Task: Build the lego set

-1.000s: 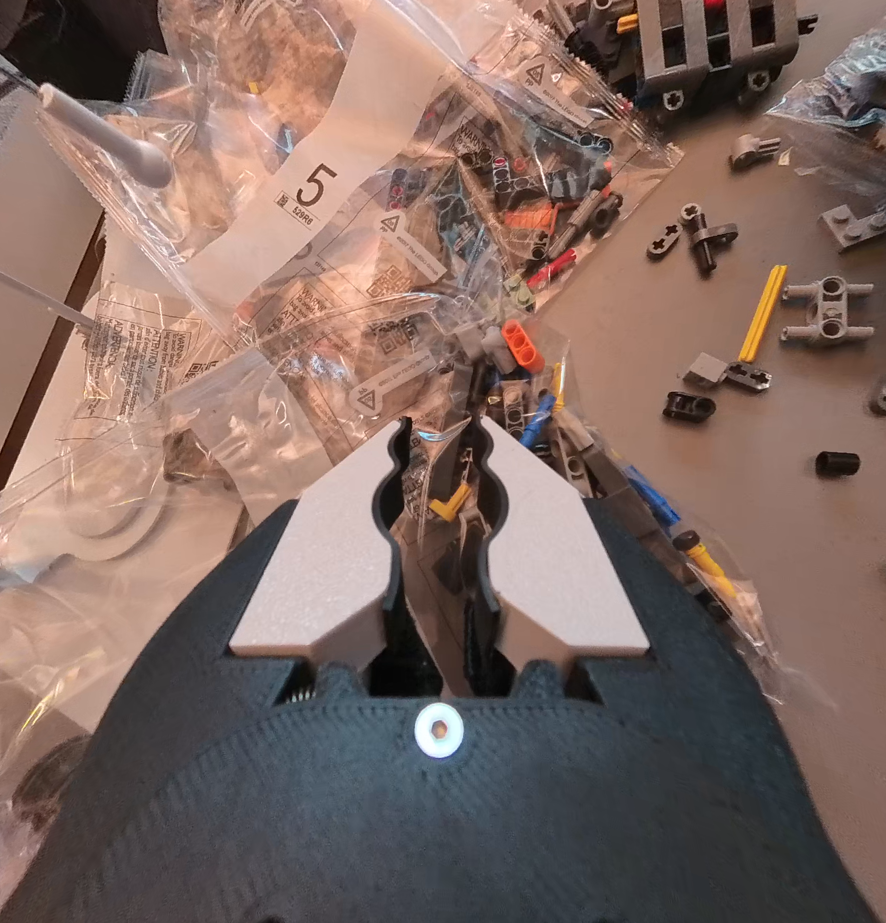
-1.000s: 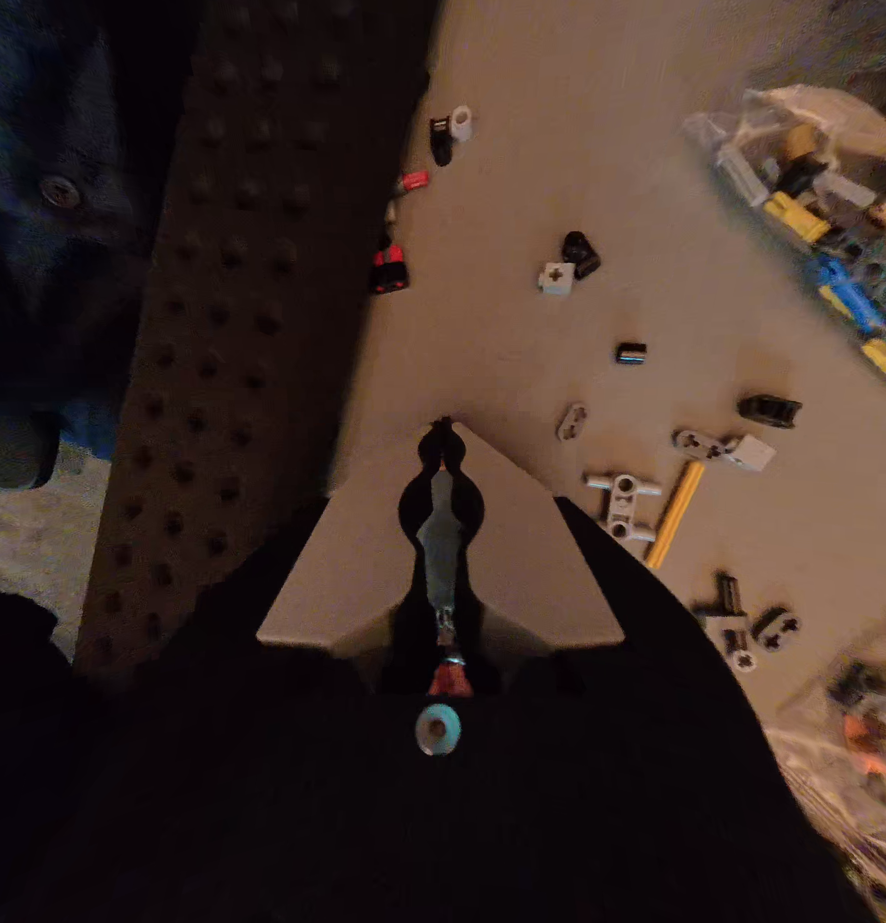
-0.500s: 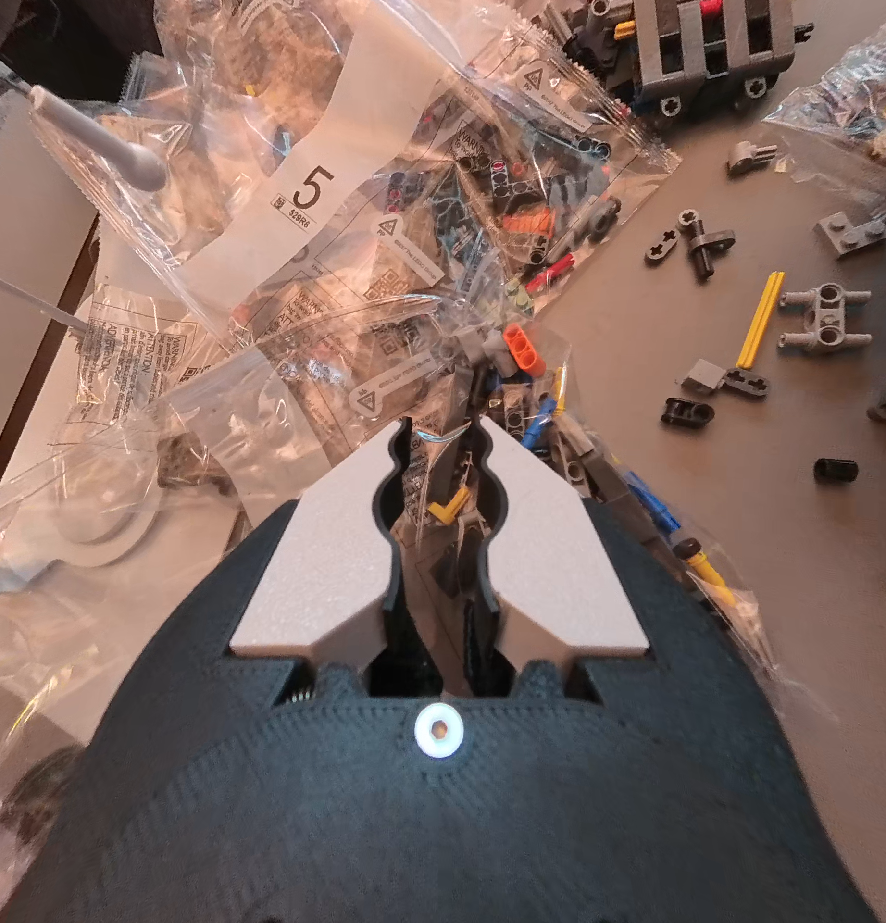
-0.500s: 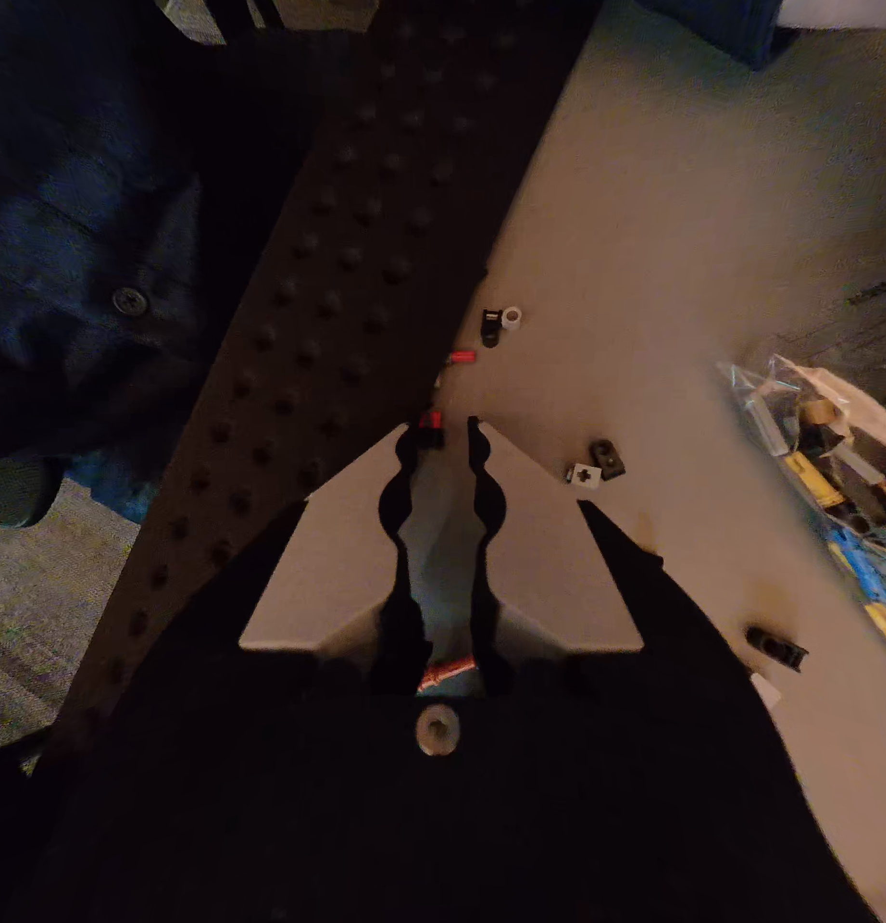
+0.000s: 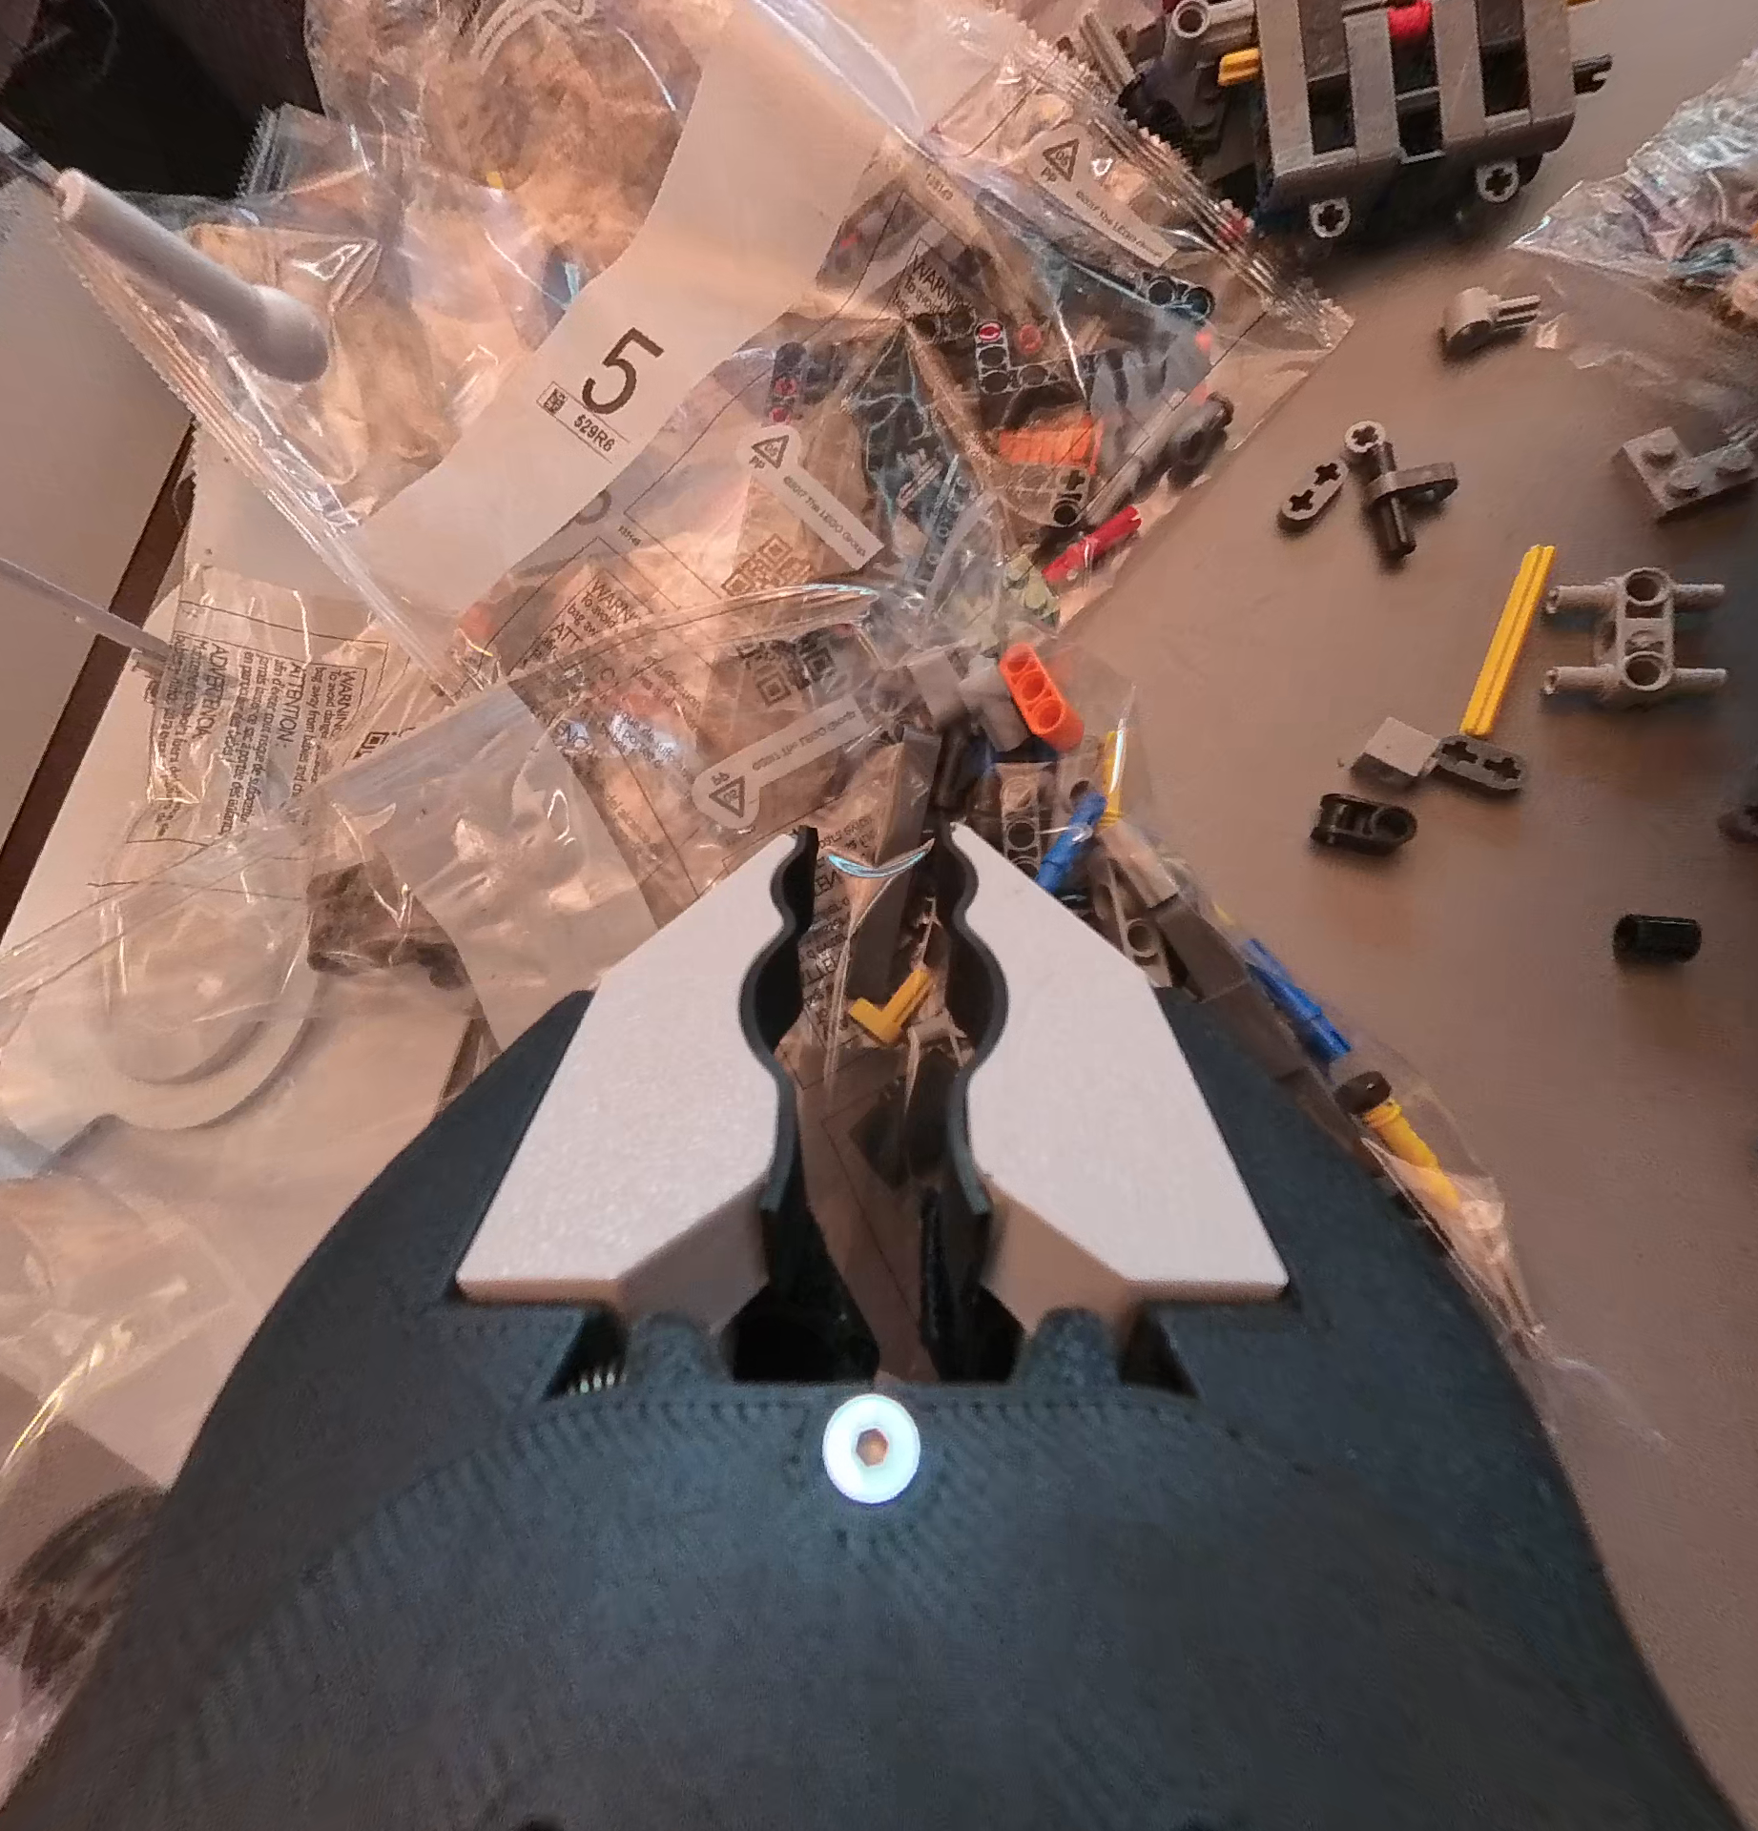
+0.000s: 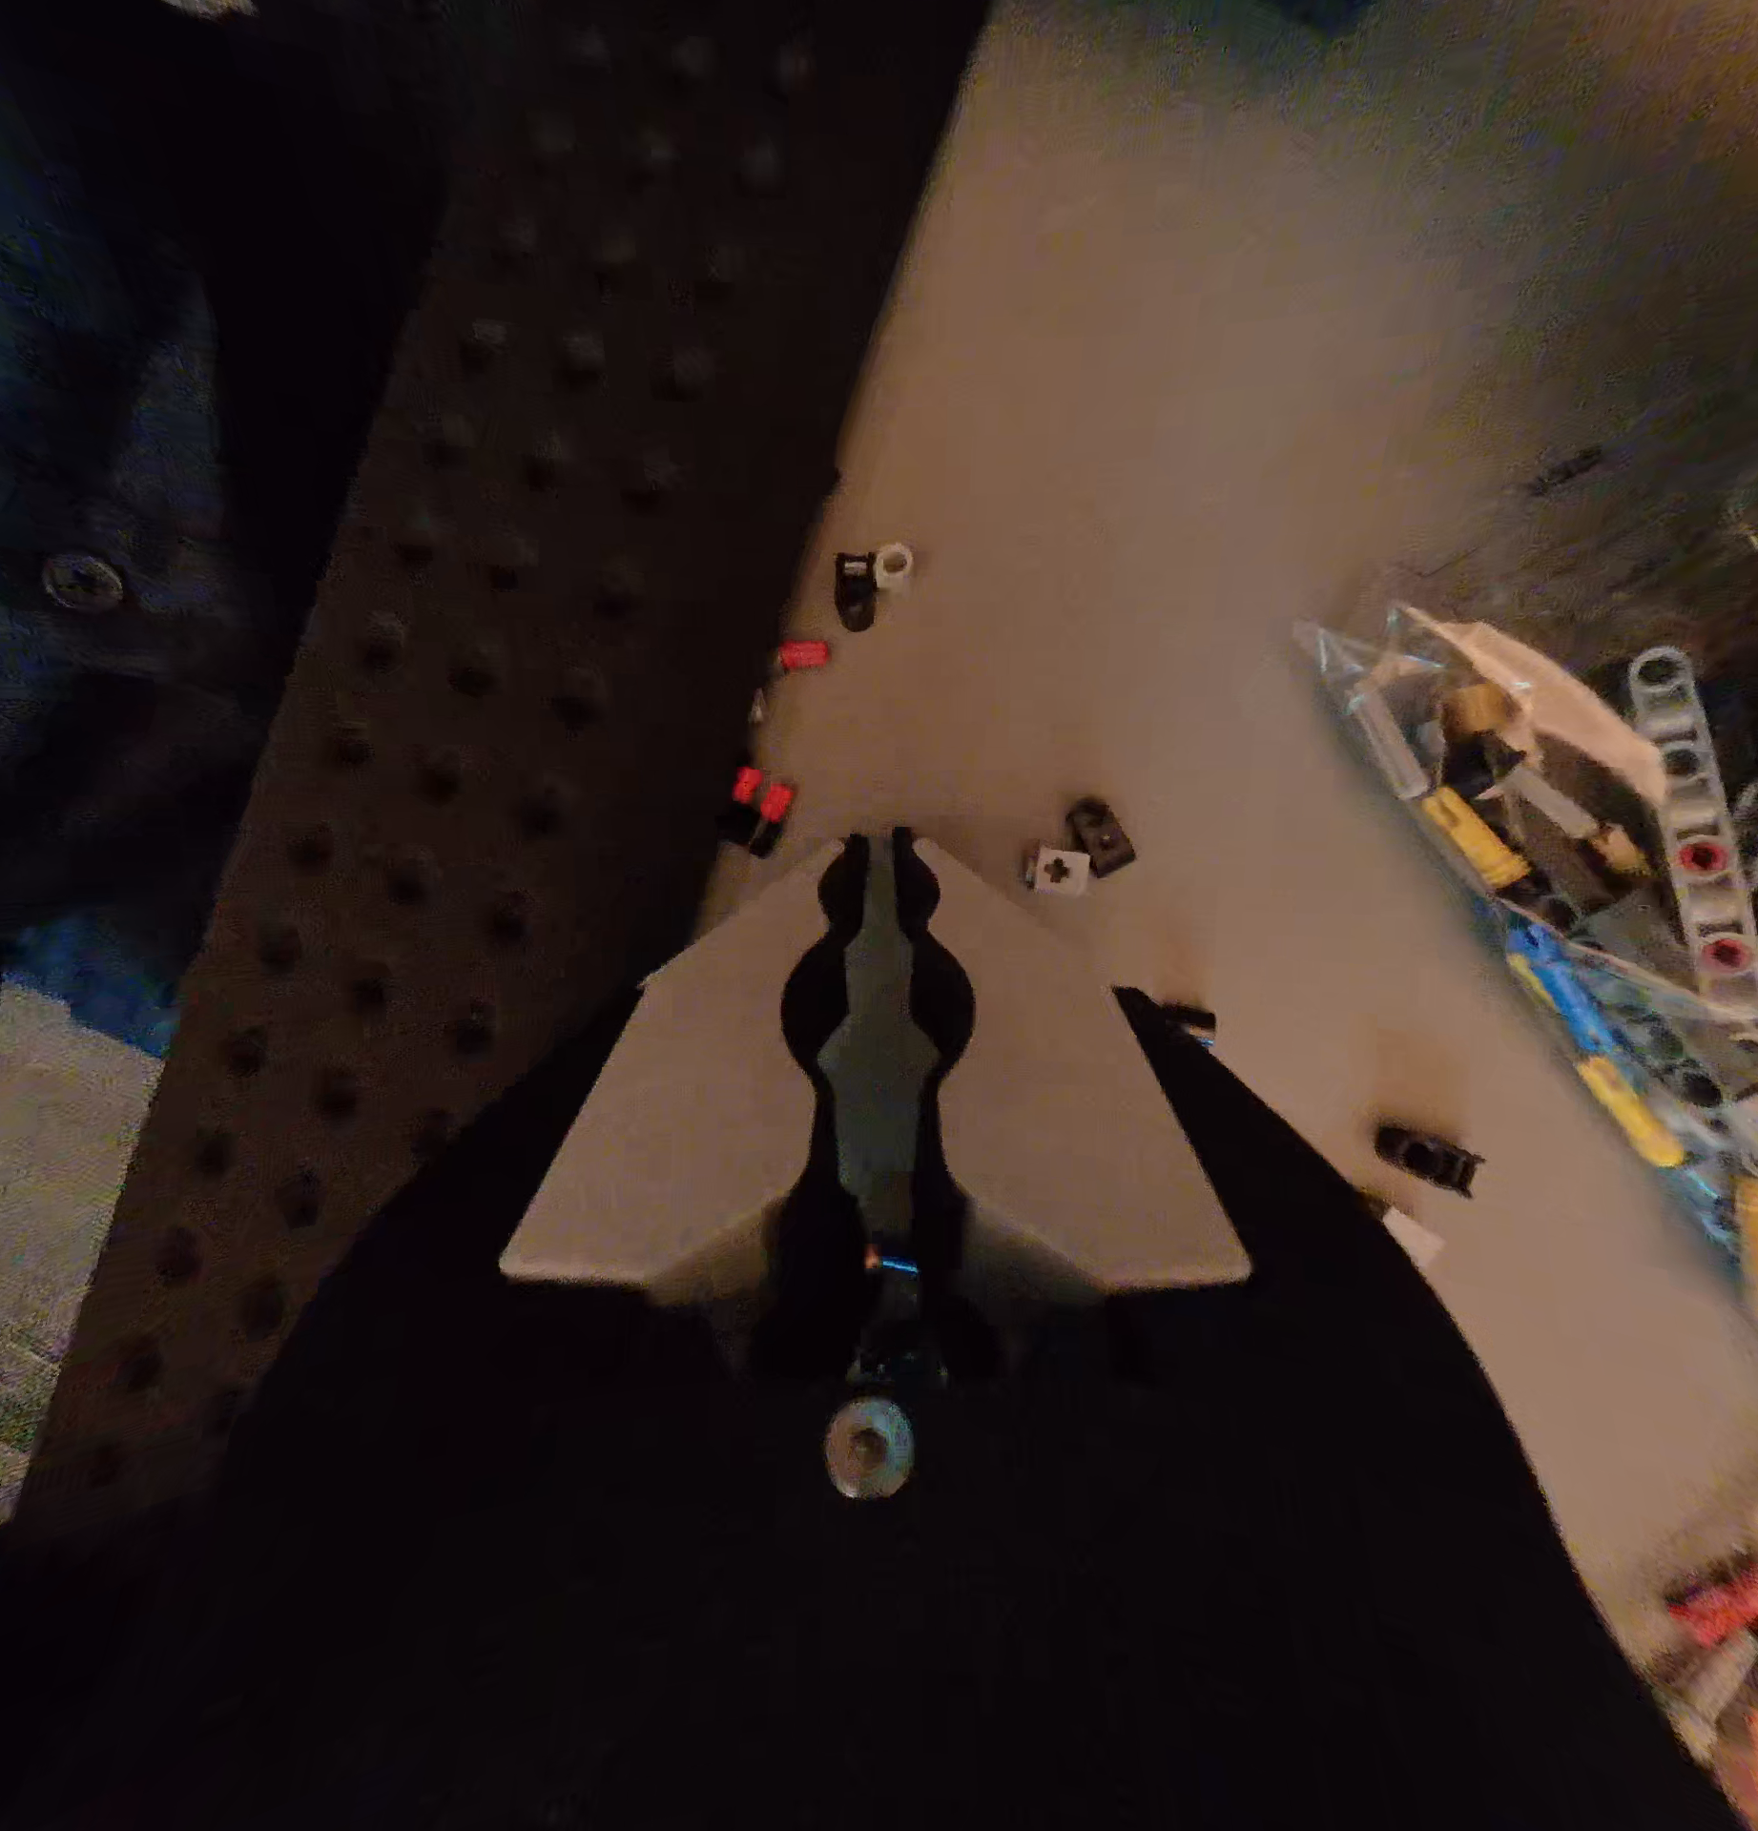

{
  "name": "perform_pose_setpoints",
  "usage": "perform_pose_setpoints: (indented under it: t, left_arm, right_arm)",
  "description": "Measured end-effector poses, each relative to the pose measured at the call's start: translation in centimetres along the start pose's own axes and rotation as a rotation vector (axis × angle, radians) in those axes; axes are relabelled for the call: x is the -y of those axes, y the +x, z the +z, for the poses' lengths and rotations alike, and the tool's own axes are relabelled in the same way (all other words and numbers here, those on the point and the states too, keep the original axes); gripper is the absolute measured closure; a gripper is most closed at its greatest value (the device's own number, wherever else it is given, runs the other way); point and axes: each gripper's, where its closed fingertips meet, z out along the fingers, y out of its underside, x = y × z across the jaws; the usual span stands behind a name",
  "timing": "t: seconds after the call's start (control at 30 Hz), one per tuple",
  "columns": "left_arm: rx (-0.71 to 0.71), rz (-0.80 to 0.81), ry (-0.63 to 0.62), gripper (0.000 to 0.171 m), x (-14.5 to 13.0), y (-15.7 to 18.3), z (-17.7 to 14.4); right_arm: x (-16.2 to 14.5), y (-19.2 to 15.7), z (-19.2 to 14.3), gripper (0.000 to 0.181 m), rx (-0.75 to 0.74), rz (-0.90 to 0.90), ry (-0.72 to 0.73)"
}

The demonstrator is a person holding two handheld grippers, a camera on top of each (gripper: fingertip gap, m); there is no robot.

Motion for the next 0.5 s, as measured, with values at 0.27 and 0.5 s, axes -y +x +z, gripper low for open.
perform_pose_setpoints:
  t: [0.27,0.5]
  left_arm:
    - [-0.002,-0.002,0.001,0.149,0.0,0.0,0.0]
    - [-0.004,-0.005,0.004,0.149,0.0,0.0,0.0]
  right_arm:
    - [0.4,-1.7,1.1,0.165,0.1,-0.001,-0.019]
    - [-0.3,0.1,0.0,0.176,0.003,0.022,-0.025]
